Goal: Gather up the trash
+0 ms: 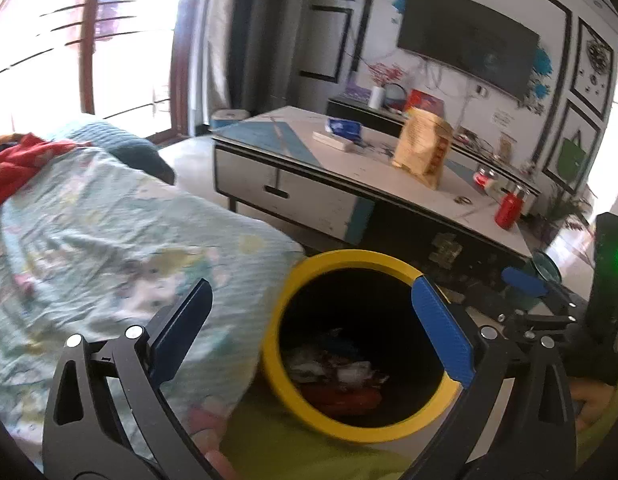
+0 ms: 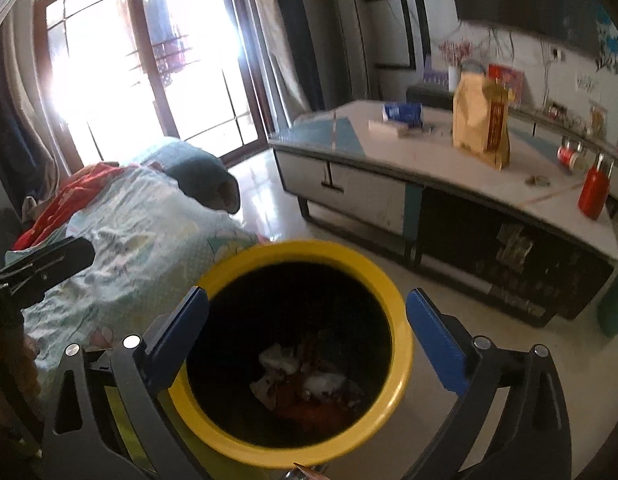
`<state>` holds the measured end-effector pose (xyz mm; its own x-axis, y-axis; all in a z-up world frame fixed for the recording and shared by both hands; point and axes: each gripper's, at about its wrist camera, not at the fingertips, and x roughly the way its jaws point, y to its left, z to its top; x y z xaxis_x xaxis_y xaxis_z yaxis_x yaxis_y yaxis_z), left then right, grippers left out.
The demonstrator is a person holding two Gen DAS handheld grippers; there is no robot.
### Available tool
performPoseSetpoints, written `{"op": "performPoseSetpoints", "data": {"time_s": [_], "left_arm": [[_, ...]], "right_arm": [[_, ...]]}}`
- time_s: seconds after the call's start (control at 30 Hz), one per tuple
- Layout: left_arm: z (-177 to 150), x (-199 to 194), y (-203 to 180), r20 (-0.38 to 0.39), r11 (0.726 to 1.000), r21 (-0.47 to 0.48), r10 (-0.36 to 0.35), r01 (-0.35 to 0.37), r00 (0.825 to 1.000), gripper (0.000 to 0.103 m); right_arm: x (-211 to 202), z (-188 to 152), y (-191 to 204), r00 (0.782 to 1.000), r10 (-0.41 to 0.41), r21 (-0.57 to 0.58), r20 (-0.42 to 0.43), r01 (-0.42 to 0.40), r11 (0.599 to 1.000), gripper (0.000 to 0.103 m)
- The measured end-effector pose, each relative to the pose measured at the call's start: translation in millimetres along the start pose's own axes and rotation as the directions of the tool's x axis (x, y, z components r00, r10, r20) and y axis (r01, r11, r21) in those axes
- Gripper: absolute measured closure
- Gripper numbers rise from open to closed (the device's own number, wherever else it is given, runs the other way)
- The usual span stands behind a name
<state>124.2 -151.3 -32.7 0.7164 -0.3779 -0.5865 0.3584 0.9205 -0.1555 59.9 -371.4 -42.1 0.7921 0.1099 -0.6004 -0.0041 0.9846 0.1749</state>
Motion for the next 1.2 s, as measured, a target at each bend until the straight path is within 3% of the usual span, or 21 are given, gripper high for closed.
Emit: {"op": "performPoseSetpoints", "data": {"time_s": [0.3, 0.5, 0.67, 0.9, 1.03, 1.2], "left_arm": [[-8, -47, 33, 0.071, 0.989, -0.072, 0.135, -0.130, 0.988, 0.011], [-14, -83, 50, 0.141, 0.972, -0.110, 0.224, -0.210, 0.964, 0.011], [-24, -110, 60, 0.197, 0.954, -0.130, 0.292, -0.270, 0.936, 0.011], [-42, -136, 69, 0.246, 0.936, -0.162, 0.346, -0.313, 0.906, 0.011], [-53, -142, 70, 0.260, 0.937, -0.163, 0.343, -0.309, 0.903, 0.011], [-62, -140, 72, 0.264, 0.937, -0.167, 0.342, -0.306, 0.902, 0.011]], "right_arm": [[-12, 6, 50, 0.990, 0.061, -0.102, 0.130, -0.048, 0.994, 0.007], [-31, 7, 82, 0.966, 0.099, -0.140, 0.237, -0.067, 0.988, 0.007], [-47, 8, 98, 0.943, 0.168, -0.144, 0.287, -0.131, 0.981, 0.006], [-67, -3, 120, 0.904, 0.244, -0.185, 0.351, -0.188, 0.965, 0.006], [-68, -12, 131, 0.900, 0.261, -0.226, 0.349, -0.190, 0.955, 0.006], [-59, -26, 141, 0.912, 0.258, -0.260, 0.320, -0.177, 0.949, 0.006]]}}
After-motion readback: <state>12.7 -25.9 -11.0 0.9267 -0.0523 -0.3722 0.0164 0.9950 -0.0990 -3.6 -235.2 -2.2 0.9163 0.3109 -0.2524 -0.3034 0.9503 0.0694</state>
